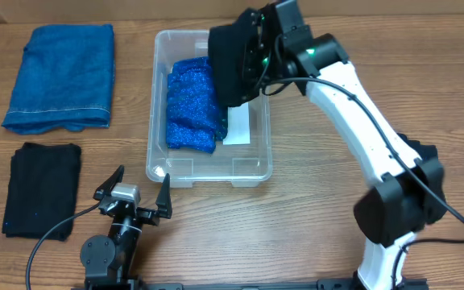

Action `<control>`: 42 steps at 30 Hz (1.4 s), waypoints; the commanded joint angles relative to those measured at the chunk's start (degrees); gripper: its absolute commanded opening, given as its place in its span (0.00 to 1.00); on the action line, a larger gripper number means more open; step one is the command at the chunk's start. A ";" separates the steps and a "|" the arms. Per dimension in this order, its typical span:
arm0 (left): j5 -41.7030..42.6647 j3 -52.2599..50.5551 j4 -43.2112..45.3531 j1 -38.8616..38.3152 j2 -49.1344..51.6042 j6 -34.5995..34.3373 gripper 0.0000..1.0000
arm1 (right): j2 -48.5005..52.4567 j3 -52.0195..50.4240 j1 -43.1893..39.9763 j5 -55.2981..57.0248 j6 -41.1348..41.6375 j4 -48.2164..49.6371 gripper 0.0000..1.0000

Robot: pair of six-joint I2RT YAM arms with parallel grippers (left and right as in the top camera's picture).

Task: Pack container
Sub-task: 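Lift the black cloth and carry it left into the container's right side, then press the black cloth down beside the blue fabric with the right gripper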

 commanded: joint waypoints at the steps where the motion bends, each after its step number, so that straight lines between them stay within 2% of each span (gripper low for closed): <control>1: 0.09 -0.20 0.09 0.28 -0.59 1.07 1.00 | 1.07 0.81 0.02 -2.34 0.76 0.66 0.04; 24: 0.09 -0.20 0.09 0.28 -0.59 1.07 1.00 | 4.81 -0.22 0.02 -2.12 0.96 0.68 0.04; 26: 0.09 -0.20 0.09 0.28 -0.59 1.07 1.00 | 4.81 -0.63 0.02 -2.10 0.96 0.68 0.08; 27: 0.09 -0.20 0.09 0.28 -0.59 1.07 1.00 | 4.81 -0.81 0.02 -2.10 0.96 0.66 0.15; 28: 0.09 -0.20 0.07 0.28 -0.59 1.07 1.00 | 4.81 -0.81 0.02 -2.10 0.96 0.52 0.27; 29: 0.09 -0.20 0.09 0.28 -0.59 1.07 1.00 | 4.81 -0.81 0.02 -2.08 0.94 0.48 0.35; 31: 0.09 -0.20 0.09 0.28 -0.59 1.07 1.00 | 4.81 -0.81 0.02 -1.57 0.92 0.48 0.38; 33: 0.09 -0.20 0.09 0.28 -0.59 1.07 1.00 | 4.81 -0.81 0.02 0.20 0.94 0.31 0.47; 35: 0.09 -0.20 0.09 0.28 -0.59 1.07 1.00 | 4.81 -0.81 0.02 2.91 0.94 -0.17 0.50; 42: 0.09 -0.20 0.09 0.28 -0.59 1.07 1.00 | 4.79 -0.28 0.00 7.48 0.66 -0.42 0.50</control>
